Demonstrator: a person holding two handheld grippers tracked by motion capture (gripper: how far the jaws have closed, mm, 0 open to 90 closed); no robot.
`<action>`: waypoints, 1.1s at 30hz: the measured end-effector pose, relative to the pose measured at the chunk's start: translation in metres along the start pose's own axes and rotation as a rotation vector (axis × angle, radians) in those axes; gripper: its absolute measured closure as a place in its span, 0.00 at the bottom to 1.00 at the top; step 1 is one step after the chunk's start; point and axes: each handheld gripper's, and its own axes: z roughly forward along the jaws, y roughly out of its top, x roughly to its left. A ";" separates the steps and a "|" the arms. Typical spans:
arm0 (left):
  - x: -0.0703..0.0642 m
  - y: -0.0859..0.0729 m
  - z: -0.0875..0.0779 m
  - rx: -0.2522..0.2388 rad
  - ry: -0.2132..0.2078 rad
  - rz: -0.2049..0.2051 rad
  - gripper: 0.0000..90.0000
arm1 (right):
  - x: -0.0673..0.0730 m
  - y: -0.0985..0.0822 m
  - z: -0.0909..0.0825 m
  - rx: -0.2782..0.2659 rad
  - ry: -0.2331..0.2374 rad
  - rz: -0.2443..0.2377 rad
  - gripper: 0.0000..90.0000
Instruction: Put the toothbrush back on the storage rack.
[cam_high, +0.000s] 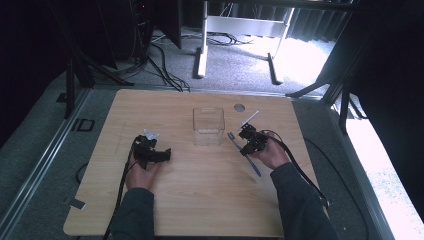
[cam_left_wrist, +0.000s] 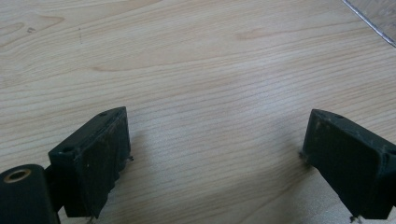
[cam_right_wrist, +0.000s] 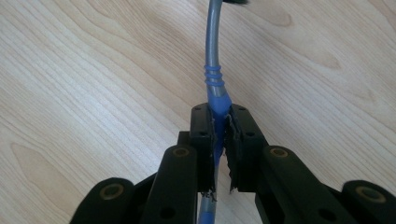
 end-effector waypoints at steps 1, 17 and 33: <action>0.000 0.000 0.000 0.000 0.000 0.000 0.09 | 0.000 0.000 0.000 -0.002 0.001 -0.003 0.91; 0.000 0.000 0.000 -0.001 0.000 -0.001 0.09 | 0.001 -0.001 -0.011 -0.102 -0.007 0.033 0.91; 0.000 0.000 0.000 -0.001 0.000 0.000 0.09 | 0.001 -0.001 -0.019 -0.194 -0.009 0.037 0.91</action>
